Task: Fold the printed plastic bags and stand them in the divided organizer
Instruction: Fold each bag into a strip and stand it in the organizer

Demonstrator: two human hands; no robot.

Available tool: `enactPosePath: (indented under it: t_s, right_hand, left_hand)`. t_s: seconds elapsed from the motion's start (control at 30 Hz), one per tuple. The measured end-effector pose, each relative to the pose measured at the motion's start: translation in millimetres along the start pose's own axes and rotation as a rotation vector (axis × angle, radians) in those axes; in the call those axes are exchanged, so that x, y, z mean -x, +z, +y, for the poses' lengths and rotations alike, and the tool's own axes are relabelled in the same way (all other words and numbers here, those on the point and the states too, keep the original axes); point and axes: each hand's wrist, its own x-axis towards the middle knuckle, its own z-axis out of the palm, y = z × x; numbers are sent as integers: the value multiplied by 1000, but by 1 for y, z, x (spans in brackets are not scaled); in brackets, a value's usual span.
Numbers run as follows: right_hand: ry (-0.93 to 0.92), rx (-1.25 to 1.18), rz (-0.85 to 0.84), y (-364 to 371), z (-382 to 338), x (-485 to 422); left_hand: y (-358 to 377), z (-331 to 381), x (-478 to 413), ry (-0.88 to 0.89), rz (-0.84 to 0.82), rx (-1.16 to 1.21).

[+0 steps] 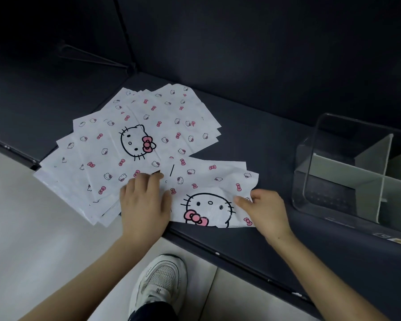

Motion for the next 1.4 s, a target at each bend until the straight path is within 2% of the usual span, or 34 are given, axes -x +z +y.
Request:
enactPosePath:
  t_s: [0.1,0.2,0.33,0.43,0.83,0.9,0.97,1.03,1.07,1.17,1.4]
  right_hand:
    - [-65,62,19,2,-3,4]
    - [-53,44,21,4,-2,2]
    - [23,27,17,7,-1,-4]
    - [93,38,28,6,-2,-4]
    - [109,103,43,4,-9,-4]
    - [-23,370,162,6,-10,2]
    - [-336,663,396,13,-3,13]
    - [-583,762,364,29,5,27]
    - [-619,772,290,36,9,34]
    - [-538,789,185,44,26,37]
    - [-441,754,265,4,62,39]
  left_hand:
    - [1,9,6,255,-12,24]
    - [13,22,13,367,-184,53]
    - [31,15,24,351,-321,-14]
    - [35,9,28,329,-323,-17]
    - [33,12,29,305,-331,-60]
    - [33,13,30,305,-322,-70]
    - [33,14,29,302,-310,-62]
    - [34,15,30,303,-300,-59]
    - [33,16,30,306,-294,-59]
    - [32,16,30,306,-285,-58]
    - [31,17,30,296,-294,-63]
